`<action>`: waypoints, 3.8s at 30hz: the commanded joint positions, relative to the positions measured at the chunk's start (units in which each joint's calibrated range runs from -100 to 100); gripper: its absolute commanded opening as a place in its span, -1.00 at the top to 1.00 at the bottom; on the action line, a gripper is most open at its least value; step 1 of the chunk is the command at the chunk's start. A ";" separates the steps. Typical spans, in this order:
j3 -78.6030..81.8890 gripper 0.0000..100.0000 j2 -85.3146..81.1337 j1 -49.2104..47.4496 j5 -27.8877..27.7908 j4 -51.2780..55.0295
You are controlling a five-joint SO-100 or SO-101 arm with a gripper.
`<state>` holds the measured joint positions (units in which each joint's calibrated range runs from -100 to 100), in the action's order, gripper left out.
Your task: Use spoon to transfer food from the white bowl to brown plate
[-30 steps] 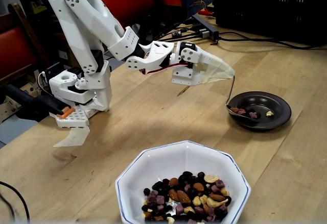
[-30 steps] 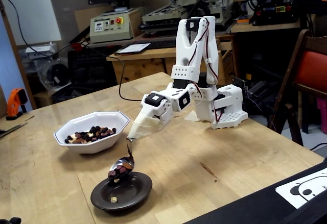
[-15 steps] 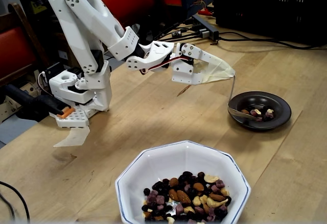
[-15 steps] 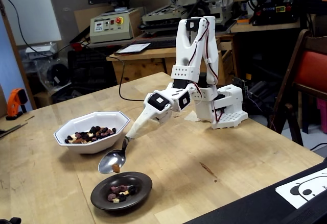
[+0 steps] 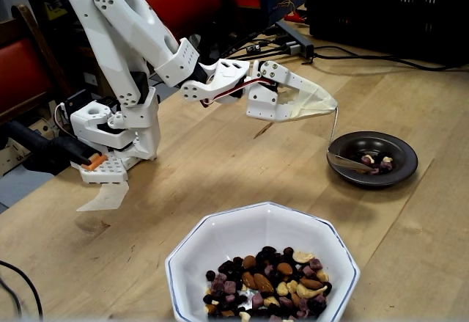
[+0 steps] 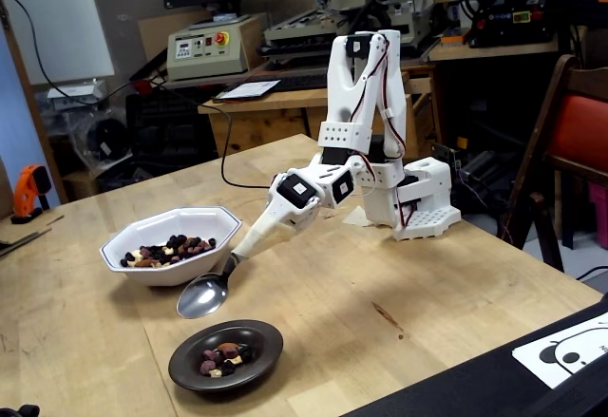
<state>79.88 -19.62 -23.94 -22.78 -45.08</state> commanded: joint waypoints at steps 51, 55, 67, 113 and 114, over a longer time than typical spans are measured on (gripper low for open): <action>1.71 0.95 -39.56 13.27 19.19 25.48; 3.92 0.95 -44.09 13.42 19.19 27.22; 7.29 0.95 -48.71 16.39 24.71 26.82; 15.07 0.95 -50.68 27.27 25.10 26.58; 15.25 0.95 -52.31 27.20 25.10 26.58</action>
<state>95.45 -68.57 3.28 2.17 -17.86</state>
